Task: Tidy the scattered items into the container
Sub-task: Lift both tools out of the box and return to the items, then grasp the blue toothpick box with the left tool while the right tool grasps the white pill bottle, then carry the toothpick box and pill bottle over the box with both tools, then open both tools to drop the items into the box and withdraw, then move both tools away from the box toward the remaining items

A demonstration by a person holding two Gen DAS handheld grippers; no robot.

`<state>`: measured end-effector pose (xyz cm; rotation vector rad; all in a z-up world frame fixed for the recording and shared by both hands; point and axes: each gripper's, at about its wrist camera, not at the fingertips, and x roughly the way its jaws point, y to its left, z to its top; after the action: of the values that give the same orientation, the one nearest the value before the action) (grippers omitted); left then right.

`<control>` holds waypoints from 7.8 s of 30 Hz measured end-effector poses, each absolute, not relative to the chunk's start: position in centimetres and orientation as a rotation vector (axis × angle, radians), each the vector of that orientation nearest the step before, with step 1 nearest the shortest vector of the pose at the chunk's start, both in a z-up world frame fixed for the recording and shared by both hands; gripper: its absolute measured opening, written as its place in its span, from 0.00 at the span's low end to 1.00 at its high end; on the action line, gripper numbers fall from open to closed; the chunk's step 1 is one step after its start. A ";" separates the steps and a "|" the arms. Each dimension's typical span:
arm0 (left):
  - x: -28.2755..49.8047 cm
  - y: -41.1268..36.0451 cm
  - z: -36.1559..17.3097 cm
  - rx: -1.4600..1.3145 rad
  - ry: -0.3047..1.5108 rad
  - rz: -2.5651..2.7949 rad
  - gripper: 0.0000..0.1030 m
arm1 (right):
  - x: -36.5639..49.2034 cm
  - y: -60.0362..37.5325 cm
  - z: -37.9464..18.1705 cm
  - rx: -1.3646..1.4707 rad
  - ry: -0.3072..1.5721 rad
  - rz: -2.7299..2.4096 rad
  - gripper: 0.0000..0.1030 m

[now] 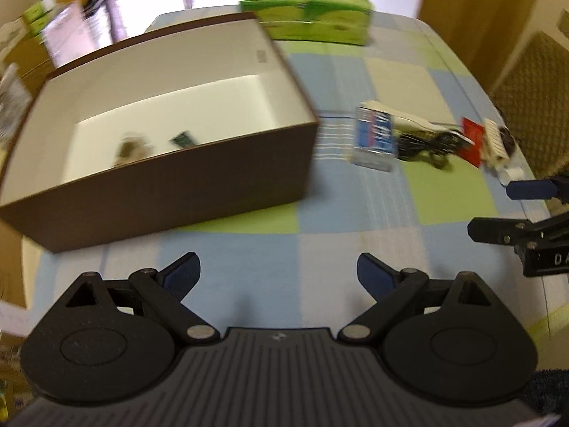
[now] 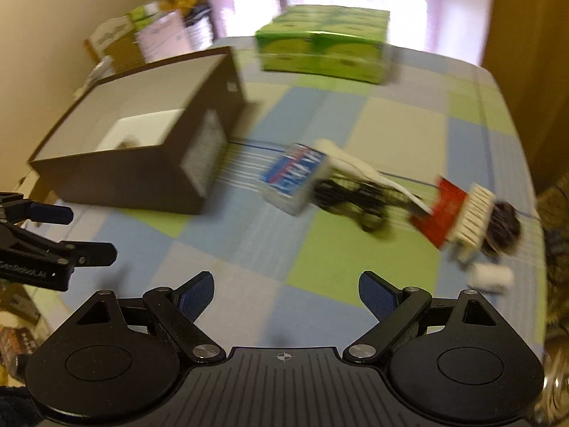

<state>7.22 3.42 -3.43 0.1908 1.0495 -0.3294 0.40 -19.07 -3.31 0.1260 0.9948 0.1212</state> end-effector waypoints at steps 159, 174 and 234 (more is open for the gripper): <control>37.1 18.3 -9.9 0.297 1.153 -0.324 0.70 | 32.6 2.4 -9.5 -0.047 1.056 0.264 0.93; 33.9 19.5 -6.1 0.254 1.092 -0.324 0.88 | 28.0 2.4 -5.6 -0.080 0.956 0.358 0.98; 11.5 18.0 0.6 0.140 1.008 -0.207 0.95 | 7.4 -3.8 -0.9 -0.013 0.870 0.349 0.98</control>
<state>11.46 17.98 0.56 0.1397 1.0075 -0.2074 7.43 -3.84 -0.89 -0.0126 0.8700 0.3487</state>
